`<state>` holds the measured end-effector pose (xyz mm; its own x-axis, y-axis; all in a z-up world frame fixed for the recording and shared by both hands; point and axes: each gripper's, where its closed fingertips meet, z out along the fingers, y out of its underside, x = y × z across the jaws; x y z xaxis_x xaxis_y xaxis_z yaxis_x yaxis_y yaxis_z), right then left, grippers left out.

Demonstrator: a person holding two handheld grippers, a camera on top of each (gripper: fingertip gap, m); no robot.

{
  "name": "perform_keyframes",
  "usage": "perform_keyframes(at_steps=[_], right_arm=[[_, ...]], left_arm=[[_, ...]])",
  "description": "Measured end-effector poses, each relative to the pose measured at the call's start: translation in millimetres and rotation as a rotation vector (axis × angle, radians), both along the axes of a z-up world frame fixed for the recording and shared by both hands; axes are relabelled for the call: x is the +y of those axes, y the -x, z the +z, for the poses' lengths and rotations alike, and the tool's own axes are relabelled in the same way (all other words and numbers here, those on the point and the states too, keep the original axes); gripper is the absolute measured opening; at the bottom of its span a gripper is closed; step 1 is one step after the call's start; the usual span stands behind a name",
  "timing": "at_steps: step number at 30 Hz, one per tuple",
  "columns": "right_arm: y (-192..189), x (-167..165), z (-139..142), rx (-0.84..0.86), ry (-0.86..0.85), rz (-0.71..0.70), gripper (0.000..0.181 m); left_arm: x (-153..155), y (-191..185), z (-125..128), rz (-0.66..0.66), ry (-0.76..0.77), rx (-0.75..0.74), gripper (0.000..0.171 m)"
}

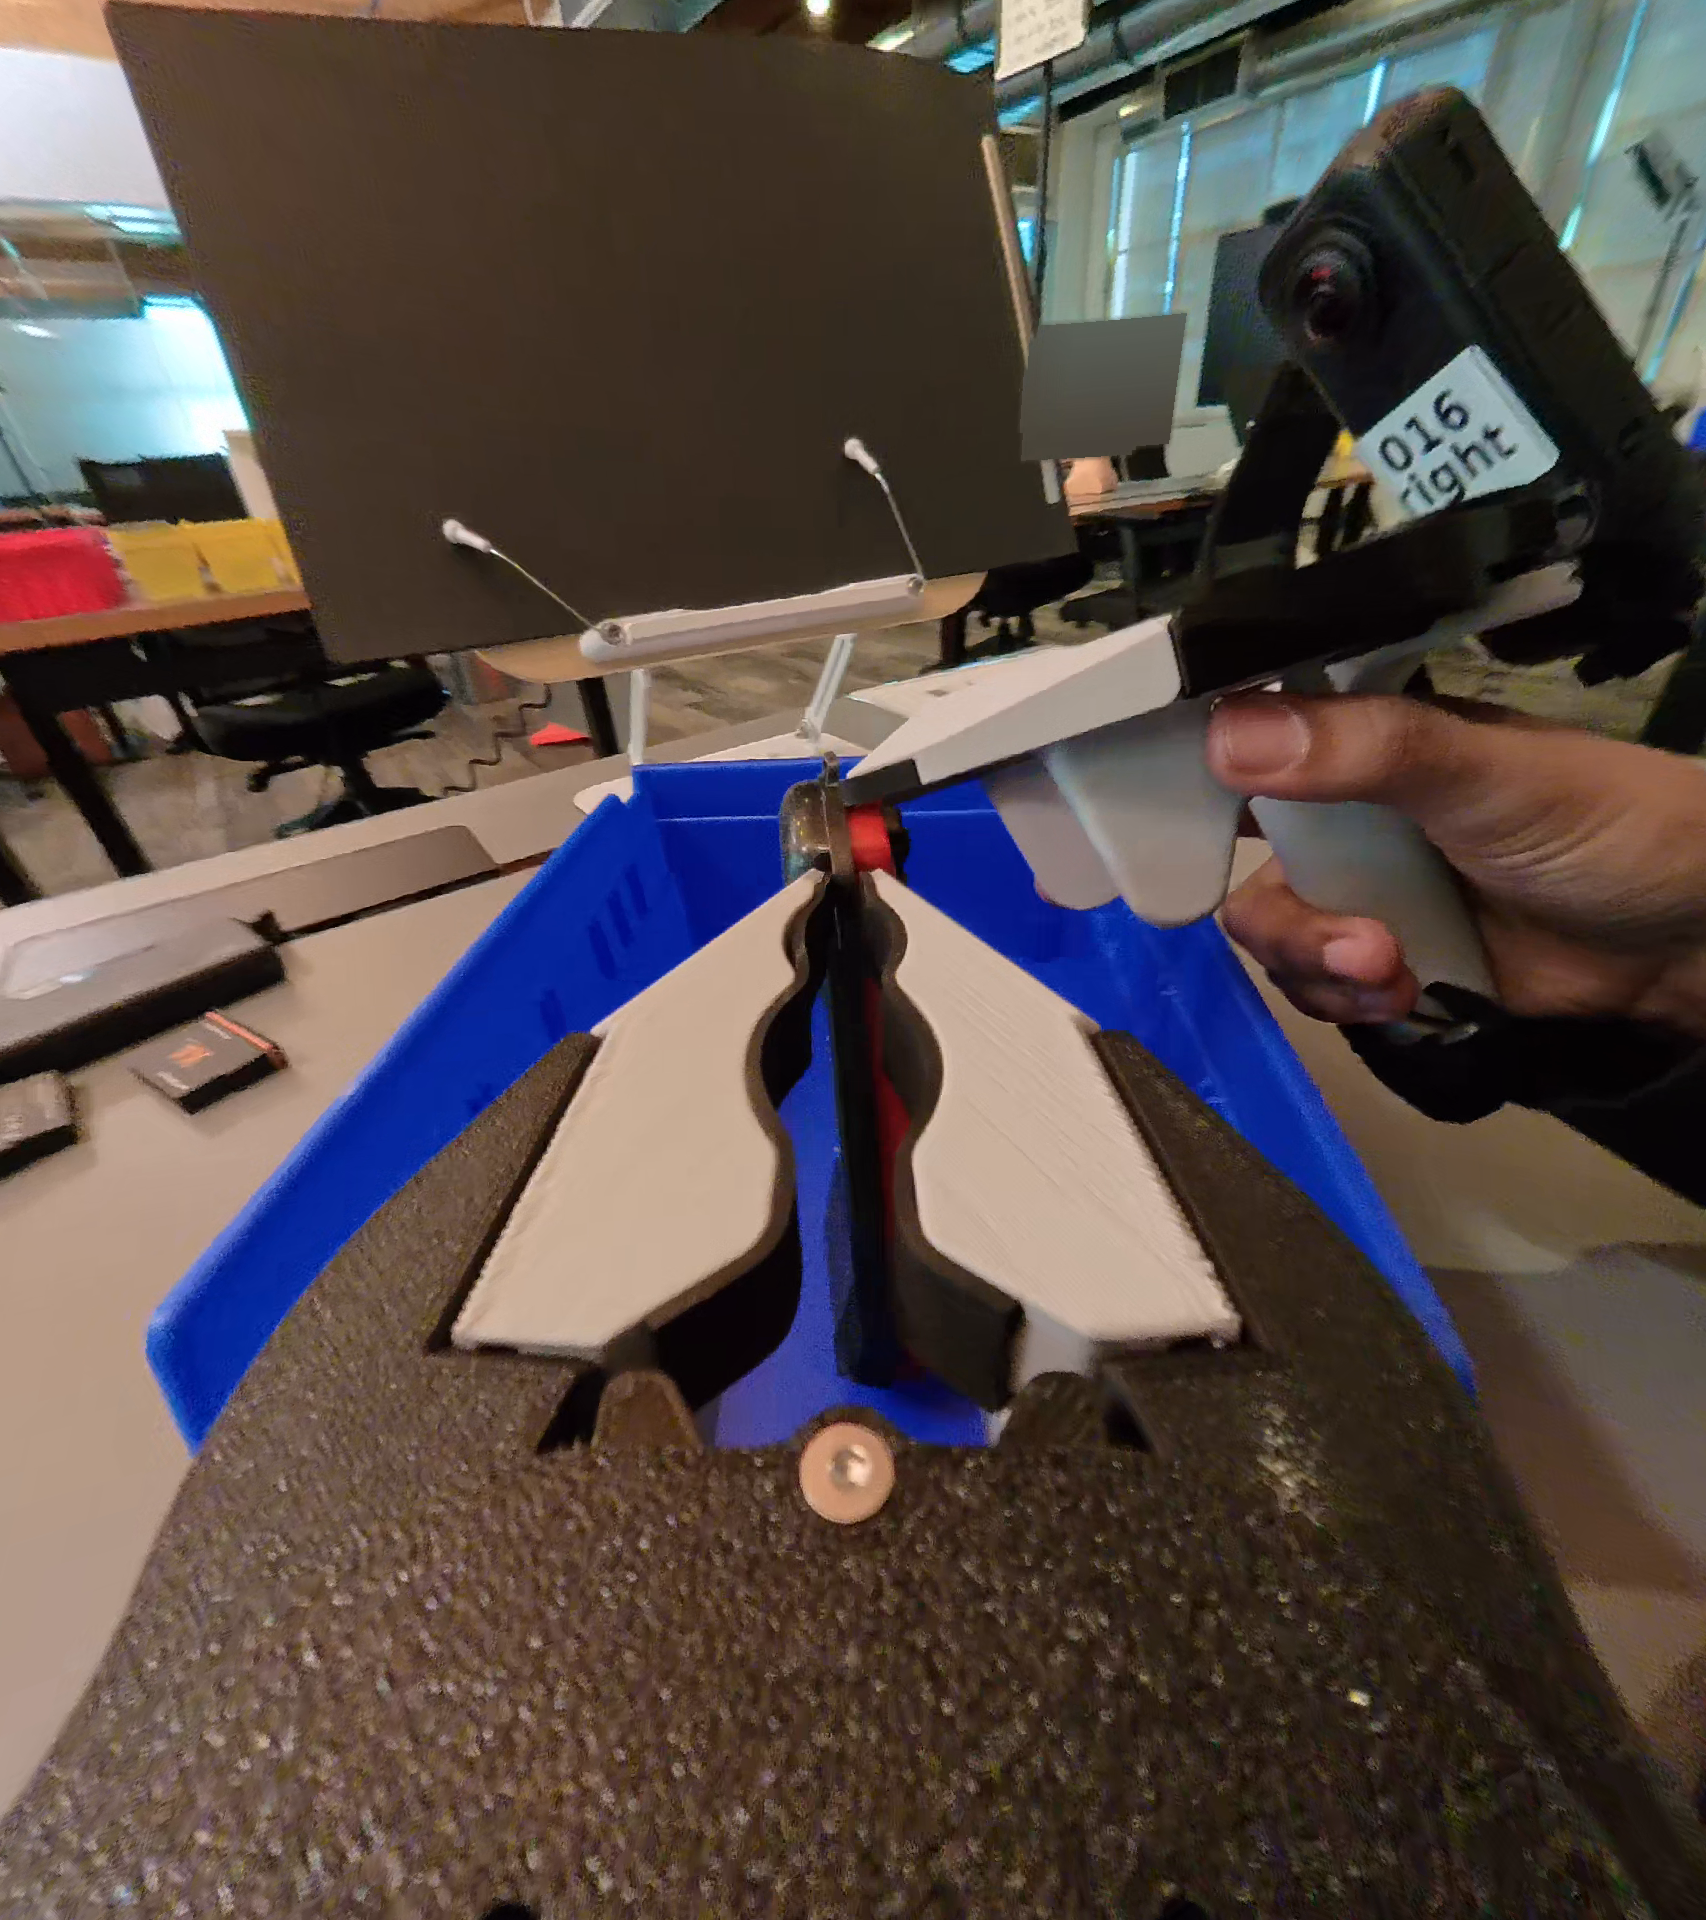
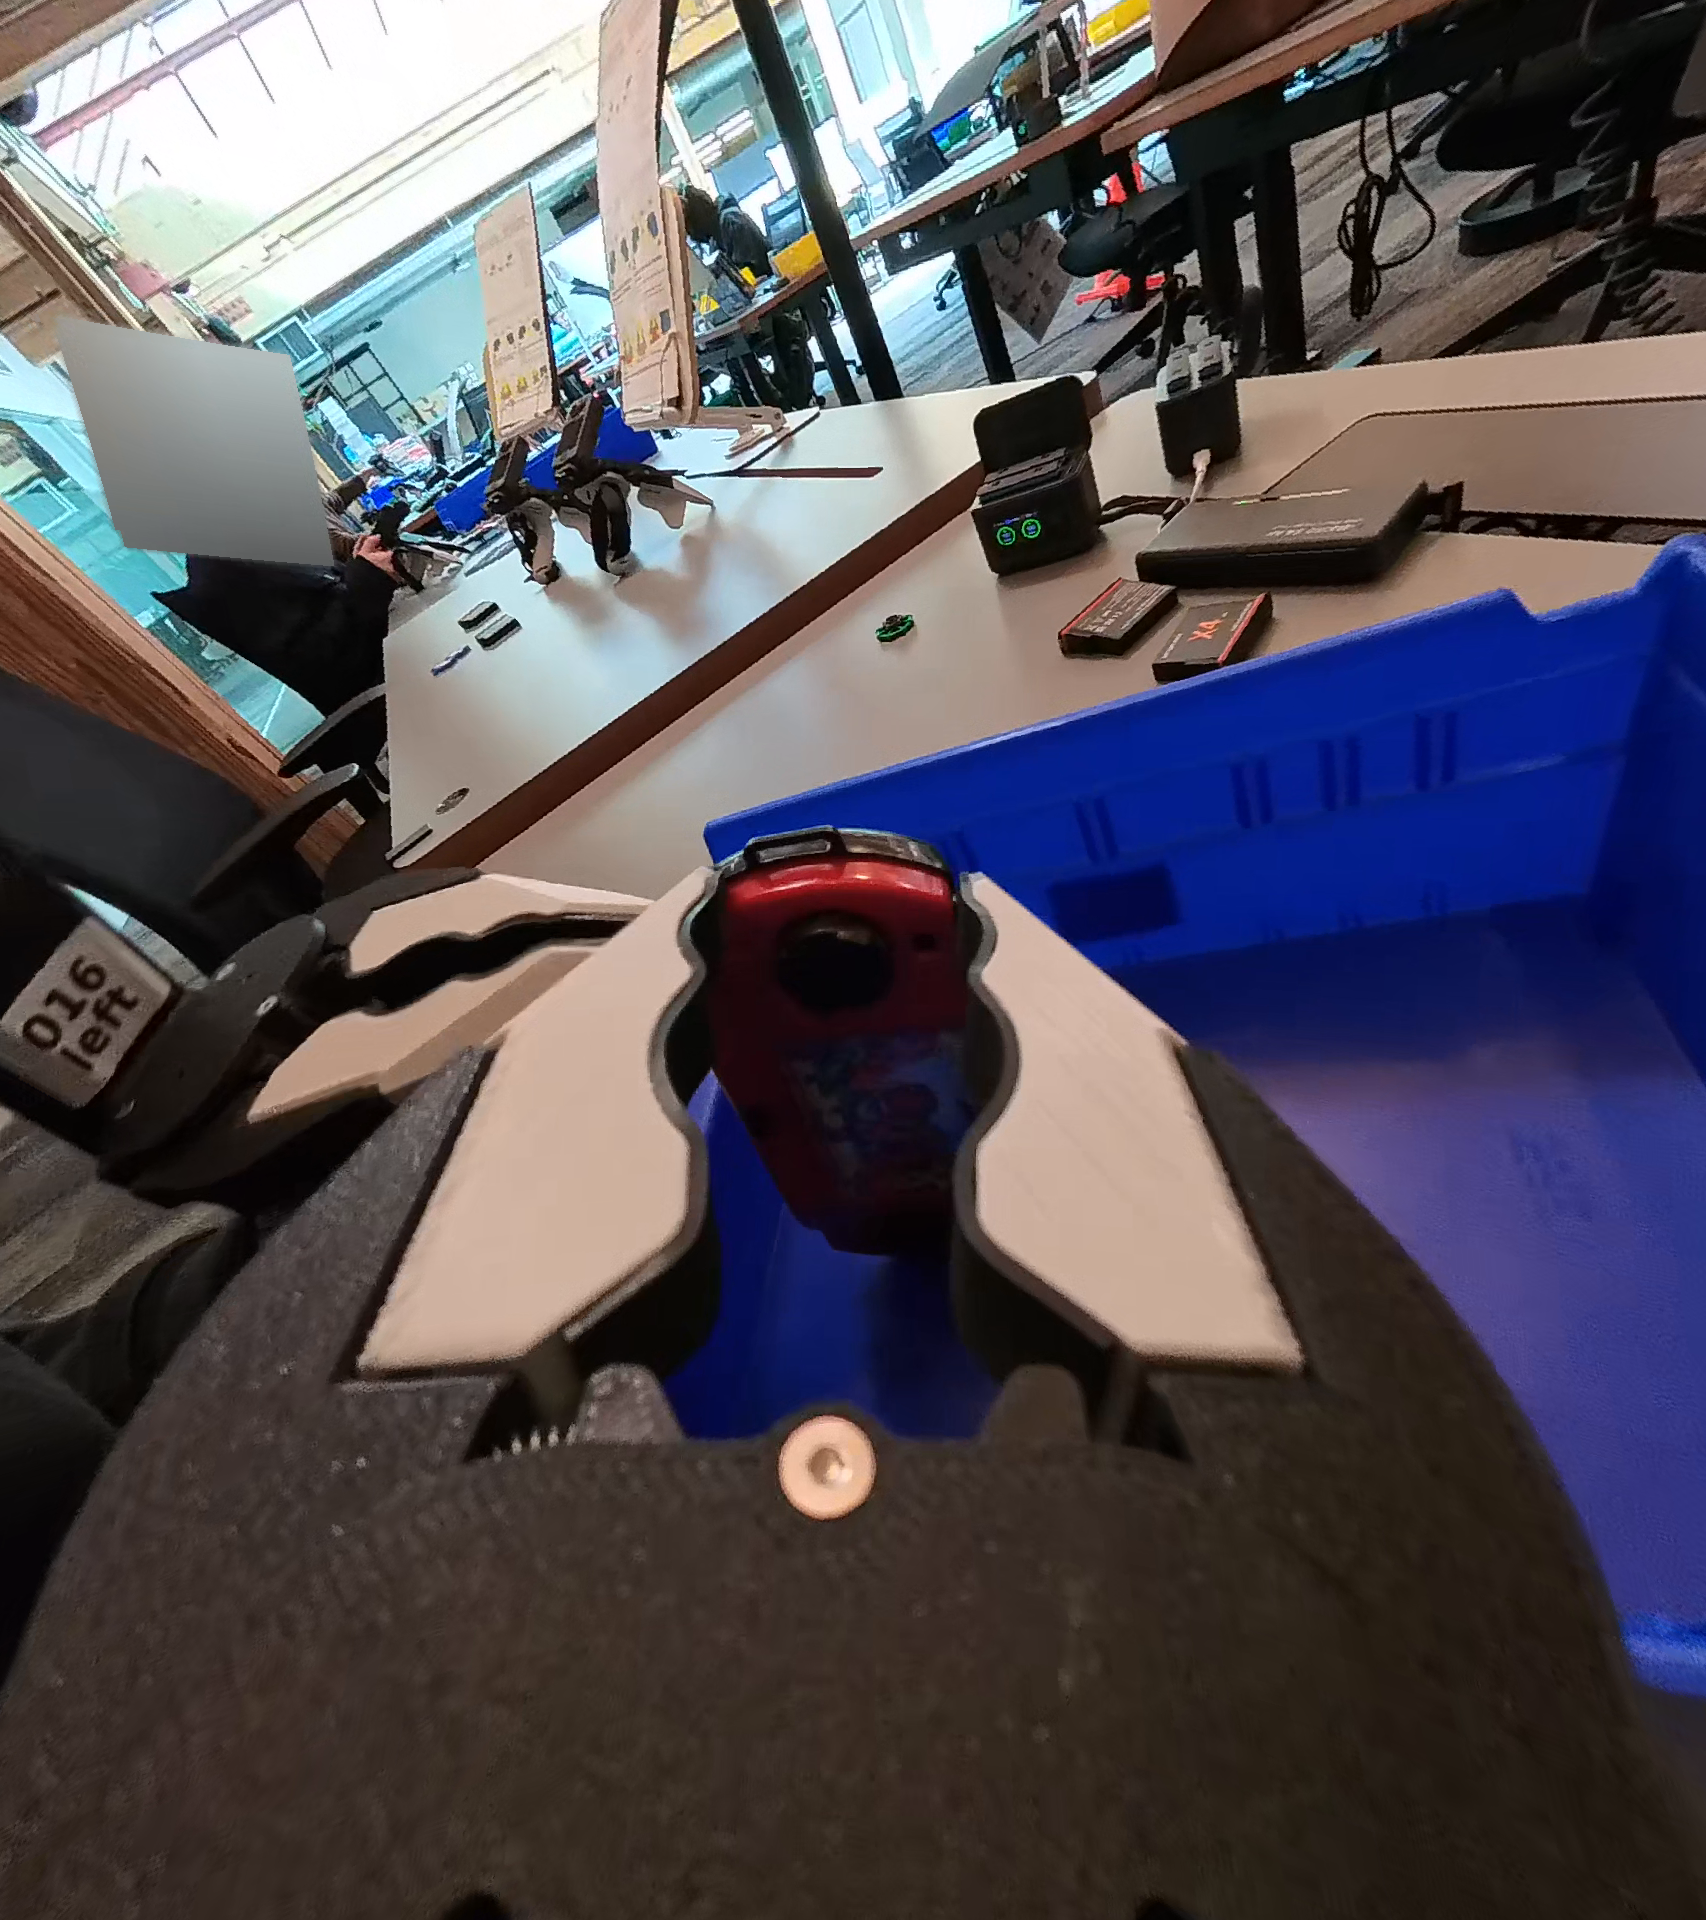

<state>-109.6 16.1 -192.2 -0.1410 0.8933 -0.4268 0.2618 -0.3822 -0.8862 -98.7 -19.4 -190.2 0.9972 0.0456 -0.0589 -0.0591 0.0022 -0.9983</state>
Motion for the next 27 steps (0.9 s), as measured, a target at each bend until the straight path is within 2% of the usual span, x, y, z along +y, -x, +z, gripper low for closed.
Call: perform_keyframes(at_steps=[7,11,13,15,22,27], right_arm=[[-0.4,-2.9,3.0,0.015,-0.119,-0.004,0.044],[-2.1,-6.4,2.8,0.006,-0.116,0.029,0.045],[-3.0,-8.2,1.9,0.004,-0.122,0.048,0.049],[-7.1,-17.2,0.4,0.01,-0.159,0.123,0.072],[-2.3,-12.3,-18.0,-0.082,-0.289,0.039,0.065],[-2.6,-11.1,-11.3,-0.038,-0.222,0.04,0.055]], left_arm=[[-3.6,-0.9,1.5,-0.144,-0.008,-0.238,0.005],[-5.8,-1.0,1.7,-0.199,-0.013,-0.337,0.004],[-5.2,2.2,1.6,-0.176,-0.011,-0.355,0.004],[-4.0,8.6,1.4,-0.124,-0.007,-0.336,0.004],[0.1,1.6,1.9,-0.143,0.003,-0.382,0.004],[-2.5,0.7,1.8,-0.154,0.007,-0.366,0.004]])
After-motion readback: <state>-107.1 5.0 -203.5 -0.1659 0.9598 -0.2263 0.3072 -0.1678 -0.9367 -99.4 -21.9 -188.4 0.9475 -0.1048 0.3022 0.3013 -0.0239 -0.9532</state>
